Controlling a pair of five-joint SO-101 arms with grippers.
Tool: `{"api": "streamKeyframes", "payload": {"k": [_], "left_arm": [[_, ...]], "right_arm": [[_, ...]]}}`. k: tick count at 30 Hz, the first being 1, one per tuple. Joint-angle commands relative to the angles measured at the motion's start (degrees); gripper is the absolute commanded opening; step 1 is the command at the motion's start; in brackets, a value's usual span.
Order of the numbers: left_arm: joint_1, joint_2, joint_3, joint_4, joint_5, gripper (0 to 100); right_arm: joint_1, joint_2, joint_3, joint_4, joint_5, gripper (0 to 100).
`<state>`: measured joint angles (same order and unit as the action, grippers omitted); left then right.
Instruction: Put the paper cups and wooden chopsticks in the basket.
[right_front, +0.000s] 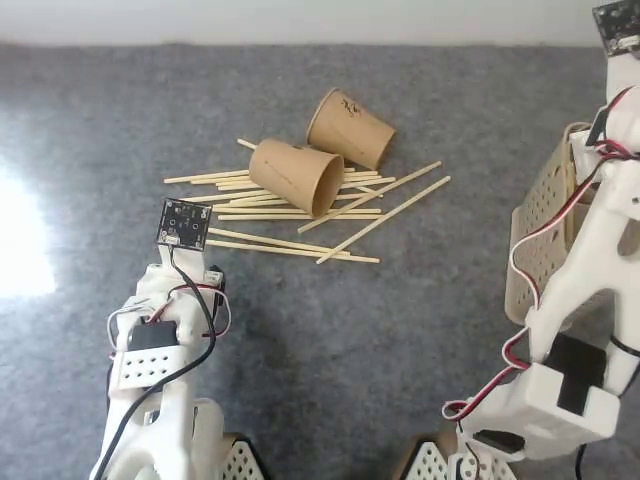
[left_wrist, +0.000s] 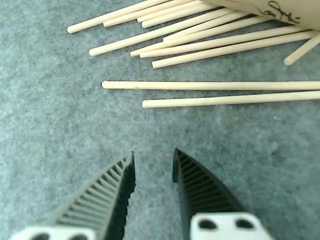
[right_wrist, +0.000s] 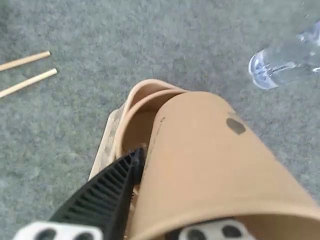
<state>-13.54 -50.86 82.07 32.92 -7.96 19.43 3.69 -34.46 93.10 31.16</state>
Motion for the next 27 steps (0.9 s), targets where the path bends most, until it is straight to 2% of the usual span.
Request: {"api": "streamKeyframes", "payload": {"k": [1, 8, 15, 17, 21, 27], "left_arm": [[0.35, -1.05, -0.13, -1.14, -0.35, 12], [0.44, -1.05, -0.13, -1.23, -0.35, 12], [0.44, -1.05, -0.13, -1.23, -0.35, 12], [0.44, -1.05, -0.13, -1.23, -0.35, 12], [0.35, -1.05, -0.13, -1.23, -0.35, 12], [0.44, -1.05, -0.13, -1.23, -0.35, 12]], "right_arm": [[-1.1, 0.22, -0.97, 1.01, 0.26, 0.8], [-4.09, -3.65, -1.41, 7.16, 0.18, 0.8], [-4.0, -4.88, -0.97, 6.9, 0.18, 1.1], [-3.91, -4.18, -0.97, 7.08, 0.26, 4.9], [-2.77, -1.98, -0.97, 8.66, 0.26, 19.6], [-1.1, -1.45, -1.41, 6.81, 0.26, 21.5]]}}
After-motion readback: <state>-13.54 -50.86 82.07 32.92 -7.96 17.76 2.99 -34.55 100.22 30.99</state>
